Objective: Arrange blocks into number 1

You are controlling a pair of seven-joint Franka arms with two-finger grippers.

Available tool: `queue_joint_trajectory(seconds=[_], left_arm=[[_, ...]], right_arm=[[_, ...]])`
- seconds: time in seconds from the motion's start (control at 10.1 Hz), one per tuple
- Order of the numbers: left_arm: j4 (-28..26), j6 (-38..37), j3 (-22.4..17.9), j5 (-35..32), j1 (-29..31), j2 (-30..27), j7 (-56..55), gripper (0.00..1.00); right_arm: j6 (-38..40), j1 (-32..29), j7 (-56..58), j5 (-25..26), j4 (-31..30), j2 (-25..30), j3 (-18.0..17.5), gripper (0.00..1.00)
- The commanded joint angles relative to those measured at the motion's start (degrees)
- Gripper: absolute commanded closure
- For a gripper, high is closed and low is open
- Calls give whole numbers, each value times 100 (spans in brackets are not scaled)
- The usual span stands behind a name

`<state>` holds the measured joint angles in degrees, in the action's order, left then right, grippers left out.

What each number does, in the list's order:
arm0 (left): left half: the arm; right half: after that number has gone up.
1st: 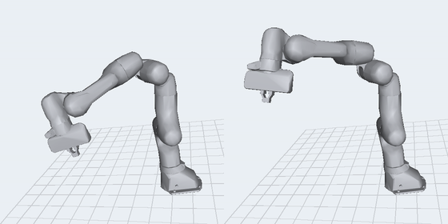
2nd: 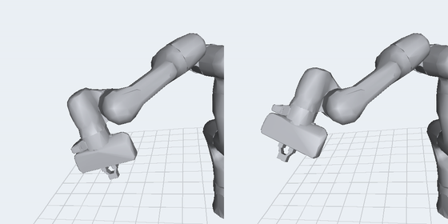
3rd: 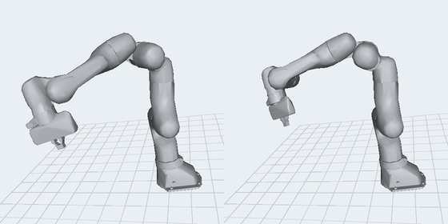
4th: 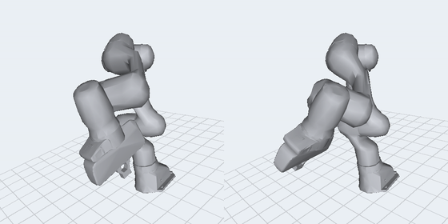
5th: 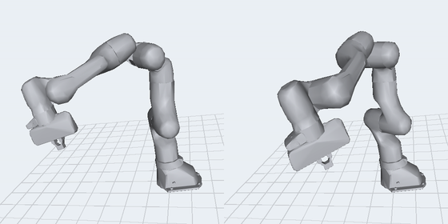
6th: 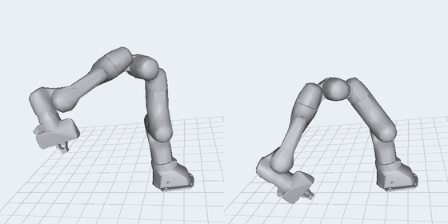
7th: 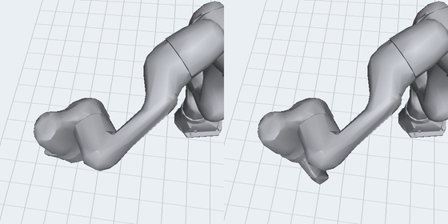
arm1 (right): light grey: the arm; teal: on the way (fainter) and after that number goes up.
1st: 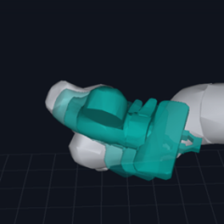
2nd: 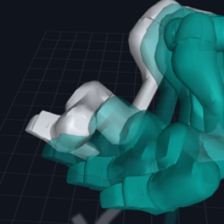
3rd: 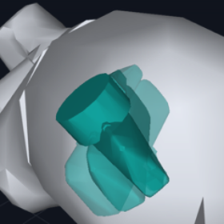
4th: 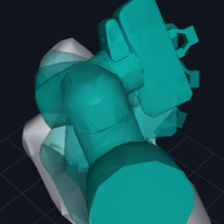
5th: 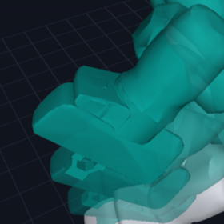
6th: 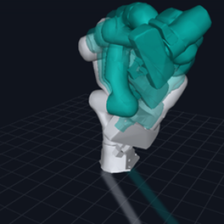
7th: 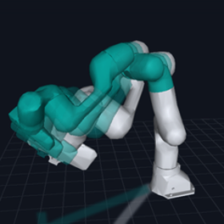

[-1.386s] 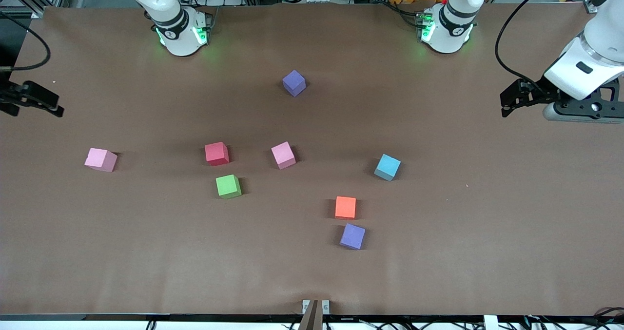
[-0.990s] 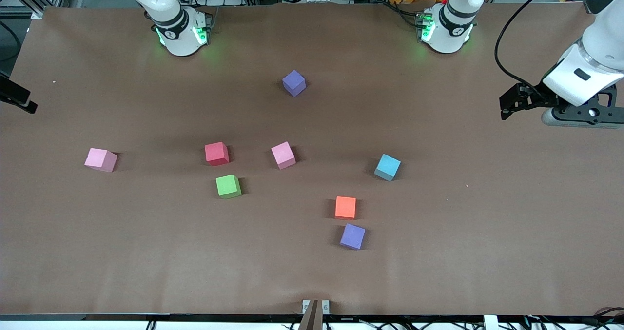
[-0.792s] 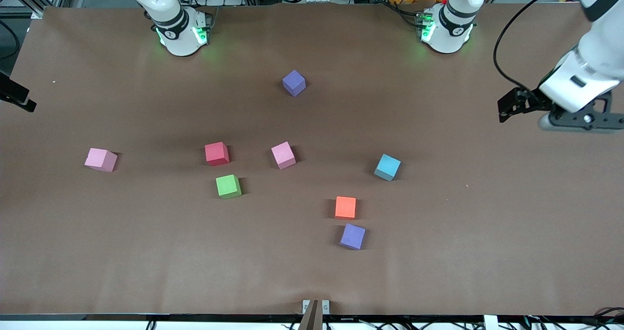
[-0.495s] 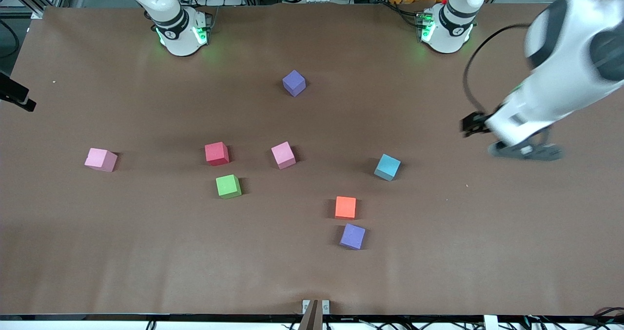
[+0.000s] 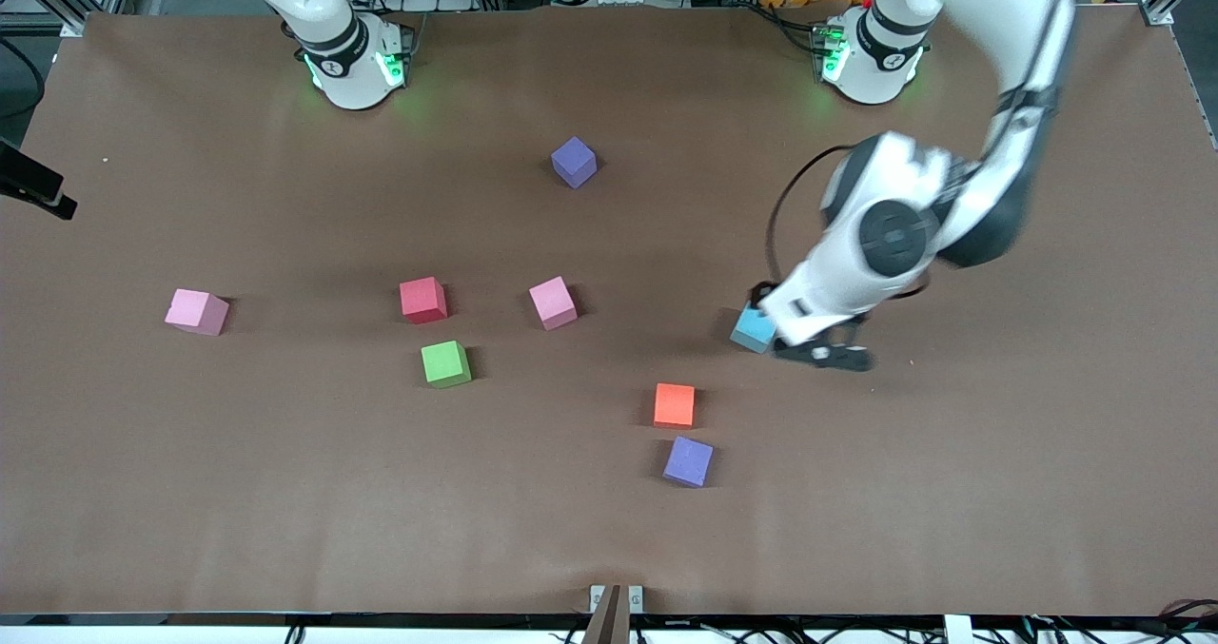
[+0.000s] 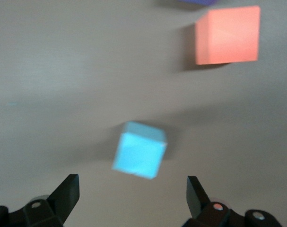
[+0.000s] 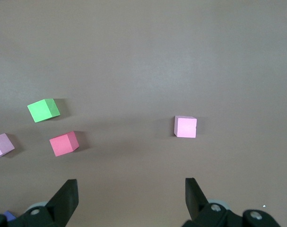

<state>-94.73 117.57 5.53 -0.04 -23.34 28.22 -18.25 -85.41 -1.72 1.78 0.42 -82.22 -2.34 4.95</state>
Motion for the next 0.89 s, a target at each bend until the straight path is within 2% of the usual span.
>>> queue_joint_trajectory(seconds=[0.0,0.2,0.4,0.49,0.79], left_arm=[[130,100,-70,83,-897,193,-1062,0],[148,248,-70,75,-1863,245,-1986,0],[156,538,-96,-57,-2978,403,-2174,0],[148,583,-79,-353,-3410,456,-2174,0],[77,583,-70,-444,-4116,666,-1685,0]], right_arm=[[77,-22,-72,-86,92,14,-20,0],[86,4,-72,-130,92,32,-38,0],[95,13,-81,-182,92,50,-38,0],[95,13,-72,-191,83,50,-38,0],[252,-13,-11,-183,92,50,-20,0]])
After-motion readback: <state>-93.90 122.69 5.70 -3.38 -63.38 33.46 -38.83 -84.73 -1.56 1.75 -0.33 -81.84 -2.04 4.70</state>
